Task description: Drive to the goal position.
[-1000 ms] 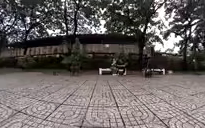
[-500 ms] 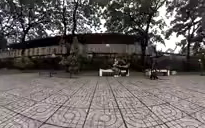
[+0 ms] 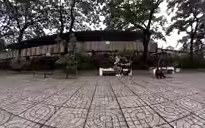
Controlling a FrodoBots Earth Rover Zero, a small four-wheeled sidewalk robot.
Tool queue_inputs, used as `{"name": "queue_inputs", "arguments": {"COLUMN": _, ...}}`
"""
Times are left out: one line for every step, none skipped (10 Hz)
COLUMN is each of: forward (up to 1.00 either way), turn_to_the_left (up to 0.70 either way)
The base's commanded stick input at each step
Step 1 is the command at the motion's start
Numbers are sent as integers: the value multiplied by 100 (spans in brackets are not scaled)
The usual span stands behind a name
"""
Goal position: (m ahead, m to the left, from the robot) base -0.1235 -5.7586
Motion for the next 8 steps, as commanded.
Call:
{"name": "queue_inputs", "arguments": {"forward": 0, "turn_to_the_left": 0}}
{"name": "queue_inputs", "arguments": {"forward": 0, "turn_to_the_left": 0}}
{"name": "queue_inputs", "arguments": {"forward": 0, "turn_to_the_left": 0}}
{"name": "queue_inputs", "arguments": {"forward": 0, "turn_to_the_left": 0}}
{"name": "queue_inputs", "arguments": {"forward": 0, "turn_to_the_left": 0}}
{"name": "queue_inputs", "arguments": {"forward": 70, "turn_to_the_left": 0}}
{"name": "queue_inputs", "arguments": {"forward": 100, "turn_to_the_left": 0}}
{"name": "queue_inputs", "arguments": {"forward": 100, "turn_to_the_left": 0}}
